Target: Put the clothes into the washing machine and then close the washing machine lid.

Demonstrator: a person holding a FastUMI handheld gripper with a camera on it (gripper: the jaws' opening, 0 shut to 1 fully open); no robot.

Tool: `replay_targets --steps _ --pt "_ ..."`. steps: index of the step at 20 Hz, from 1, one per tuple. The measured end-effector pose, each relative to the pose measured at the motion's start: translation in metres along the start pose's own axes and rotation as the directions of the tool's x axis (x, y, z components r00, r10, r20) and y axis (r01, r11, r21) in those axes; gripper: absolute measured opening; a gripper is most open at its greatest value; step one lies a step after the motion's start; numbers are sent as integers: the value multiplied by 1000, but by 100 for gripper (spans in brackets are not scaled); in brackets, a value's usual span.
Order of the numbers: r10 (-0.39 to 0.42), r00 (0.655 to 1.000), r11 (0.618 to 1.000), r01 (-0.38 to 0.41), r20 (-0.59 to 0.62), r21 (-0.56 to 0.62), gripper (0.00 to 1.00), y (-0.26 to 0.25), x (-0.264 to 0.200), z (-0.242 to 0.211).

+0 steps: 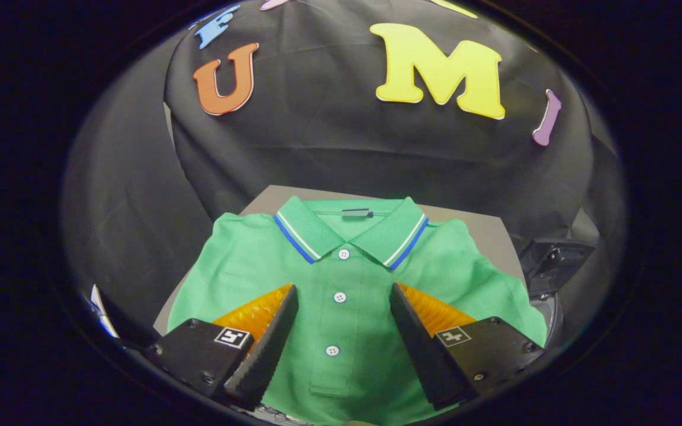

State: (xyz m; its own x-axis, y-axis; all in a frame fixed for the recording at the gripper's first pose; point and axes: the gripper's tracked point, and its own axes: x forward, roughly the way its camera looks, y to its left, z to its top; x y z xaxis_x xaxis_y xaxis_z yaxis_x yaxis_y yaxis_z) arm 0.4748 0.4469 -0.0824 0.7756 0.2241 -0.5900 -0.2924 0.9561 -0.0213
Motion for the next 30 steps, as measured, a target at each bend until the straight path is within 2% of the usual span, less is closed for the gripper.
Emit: replay_targets --steps 4,5,7,8,9,10,11,16,20,25,30 --pt "0 999 1000 0 -46 -8 94 -2 -1 -3" --pt "5 999 1000 -7 -53 -30 86 -1 -2 -2" --pt "-8 999 1000 8 -46 -13 44 -6 -5 -3" --pt "-7 999 1000 6 -52 -28 39 -6 -4 -2" --pt "0 999 999 -2 -52 -38 27 -6 -4 -1" --pt "9 998 999 -11 -54 -42 21 -6 -4 -3" --pt "19 998 999 -22 -64 -41 10 -6 -9 -6" --pt "93 996 996 -93 2 -17 6 -4 -58 -23" --pt "165 980 986 -162 113 -36 6 -3 -126 -31" --pt "219 938 976 -216 268 -41 6 -27 -234 -44" --pt "208 891 977 -211 405 -37 6 -87 -337 -43"
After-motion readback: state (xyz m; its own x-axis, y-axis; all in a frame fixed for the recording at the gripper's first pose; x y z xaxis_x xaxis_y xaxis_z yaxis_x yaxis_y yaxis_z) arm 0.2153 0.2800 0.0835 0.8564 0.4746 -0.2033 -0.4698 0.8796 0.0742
